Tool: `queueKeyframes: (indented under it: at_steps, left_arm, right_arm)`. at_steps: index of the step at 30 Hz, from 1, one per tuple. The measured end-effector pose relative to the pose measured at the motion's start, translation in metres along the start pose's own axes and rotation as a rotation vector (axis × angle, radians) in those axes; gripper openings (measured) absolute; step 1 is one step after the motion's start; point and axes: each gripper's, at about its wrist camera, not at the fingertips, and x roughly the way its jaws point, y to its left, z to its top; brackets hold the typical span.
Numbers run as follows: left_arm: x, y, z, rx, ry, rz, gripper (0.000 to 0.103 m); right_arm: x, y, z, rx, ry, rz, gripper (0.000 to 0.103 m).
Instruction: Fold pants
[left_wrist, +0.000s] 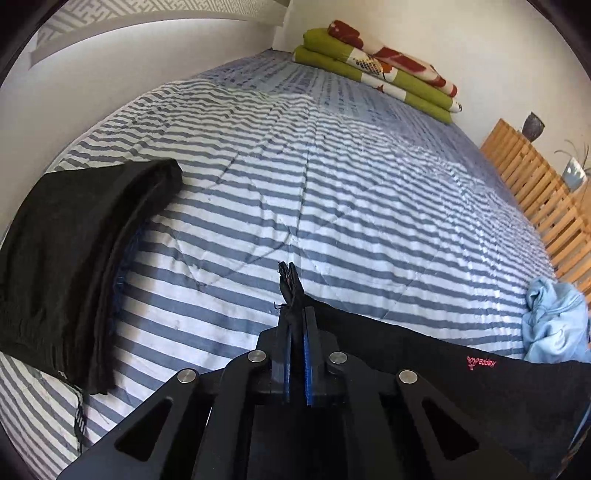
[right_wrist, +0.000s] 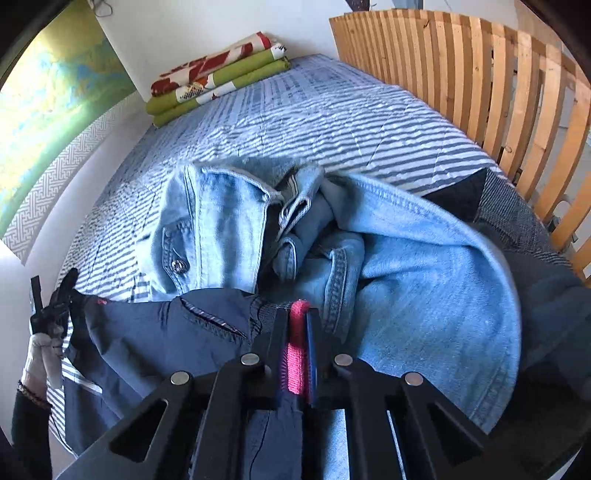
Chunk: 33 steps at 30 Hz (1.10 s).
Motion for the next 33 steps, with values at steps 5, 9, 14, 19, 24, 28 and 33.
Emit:
queueKeyframes:
  at_steps: [5,9,14,19,24,28,33]
  left_arm:
    - [-0.022,0.000,0.031,-0.005,-0.068,0.020,0.004]
    - [0.000,-0.004,0.045,-0.014,-0.051,0.044,0.004]
    - [0.017,0.002,0.039,-0.051,0.018,0.092,0.026]
    - [-0.049,0.013,0.016,0.018,-0.037,0.077,0.026]
    - [-0.143,0.046,-0.040,0.091,-0.091,0.092,0.045]
    - [-0.205,0.096,-0.103,0.025,-0.082,0.087,0.046]
    - [-0.236,0.145,-0.195,-0.045,0.004,0.097,0.051]
  right_arm:
    - [-0.019,0.023,0.032,-0.011,-0.091,0.027,0.007]
    - [0.007,0.036,0.060,-0.039,-0.103,-0.027,0.008]
    - [0.058,0.034,0.066,-0.060,-0.010,-0.155,0.011]
    - [0.028,0.018,0.058,-0.044,-0.027,-0.181,0.030]
    - [-0.042,0.001,0.007,-0.027,-0.040,-0.041,0.031]
    - [-0.079,-0.004,-0.069,-0.056,-0.011,0.002,0.033]
    - [-0.096,-0.002,-0.178,-0.133,0.046,-0.031,0.034]
